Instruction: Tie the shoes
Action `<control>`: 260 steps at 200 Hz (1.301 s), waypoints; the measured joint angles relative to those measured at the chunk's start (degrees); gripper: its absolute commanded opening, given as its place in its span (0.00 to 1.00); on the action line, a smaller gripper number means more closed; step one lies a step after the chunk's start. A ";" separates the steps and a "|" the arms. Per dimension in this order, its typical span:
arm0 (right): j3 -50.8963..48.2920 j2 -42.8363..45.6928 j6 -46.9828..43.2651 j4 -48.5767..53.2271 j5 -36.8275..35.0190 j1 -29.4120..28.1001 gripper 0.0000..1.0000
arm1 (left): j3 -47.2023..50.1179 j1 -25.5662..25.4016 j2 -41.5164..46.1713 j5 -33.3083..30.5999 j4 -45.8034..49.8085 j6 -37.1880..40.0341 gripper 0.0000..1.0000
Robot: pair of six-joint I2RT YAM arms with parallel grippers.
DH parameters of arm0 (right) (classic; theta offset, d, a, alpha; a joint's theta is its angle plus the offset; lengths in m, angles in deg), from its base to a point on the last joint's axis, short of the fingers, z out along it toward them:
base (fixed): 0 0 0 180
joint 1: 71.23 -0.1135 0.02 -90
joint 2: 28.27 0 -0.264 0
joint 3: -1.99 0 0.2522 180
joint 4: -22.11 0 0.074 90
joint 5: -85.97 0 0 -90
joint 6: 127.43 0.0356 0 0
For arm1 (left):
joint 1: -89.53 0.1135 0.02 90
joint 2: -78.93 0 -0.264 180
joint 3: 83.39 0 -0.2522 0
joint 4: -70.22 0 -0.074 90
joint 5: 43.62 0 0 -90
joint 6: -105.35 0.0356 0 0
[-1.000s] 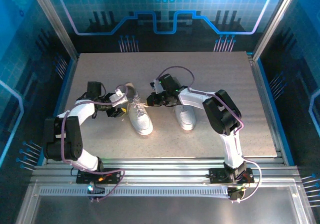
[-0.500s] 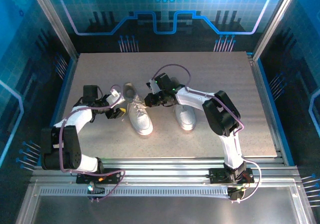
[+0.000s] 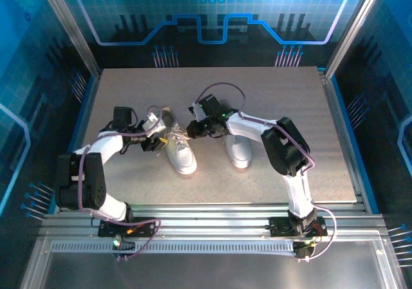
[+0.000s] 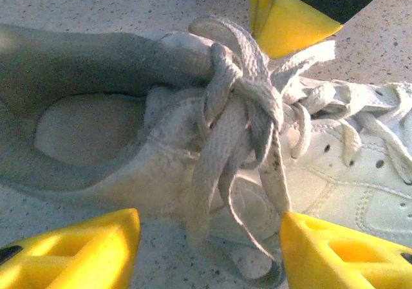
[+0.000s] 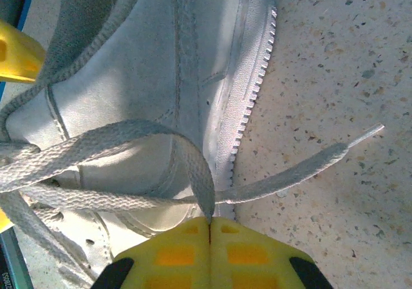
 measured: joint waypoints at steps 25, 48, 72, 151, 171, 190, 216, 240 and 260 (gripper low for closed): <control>0.31 0.33 -0.24 0.28 -0.37 -0.02 0.00 | -2.69 -0.85 -2.71 -0.74 0.85 0.57 0.38; 0.50 0.74 -1.11 0.85 -1.09 -0.02 0.00 | -5.42 -0.90 -4.42 -1.77 1.84 0.68 0.10; 0.57 1.99 -2.89 2.14 -2.78 -0.02 0.00 | -5.57 -0.90 -4.42 -2.69 3.15 1.97 0.00; 5.11 5.18 -11.06 6.80 -8.85 0.04 0.00 | -5.64 -1.11 1.20 -7.41 8.72 4.55 0.00; 6.14 5.18 -12.74 7.91 -9.79 0.17 0.00 | -6.03 -1.22 1.64 -9.07 9.70 4.76 0.00; 7.28 5.18 -14.29 8.98 -10.64 0.50 0.00 | -6.45 -1.20 1.64 -10.34 10.91 4.74 0.00; 8.90 5.14 -16.63 10.29 -12.20 1.09 0.00 | -7.43 -1.22 1.62 -11.96 12.11 4.13 0.00; 10.40 4.76 -18.93 11.80 -13.97 1.31 0.00 | -9.40 -1.22 1.16 -14.27 12.09 -0.09 0.00; 11.54 4.02 -20.70 12.90 -15.58 1.33 0.00 | -11.13 -1.22 0.35 -15.34 12.04 -2.16 0.00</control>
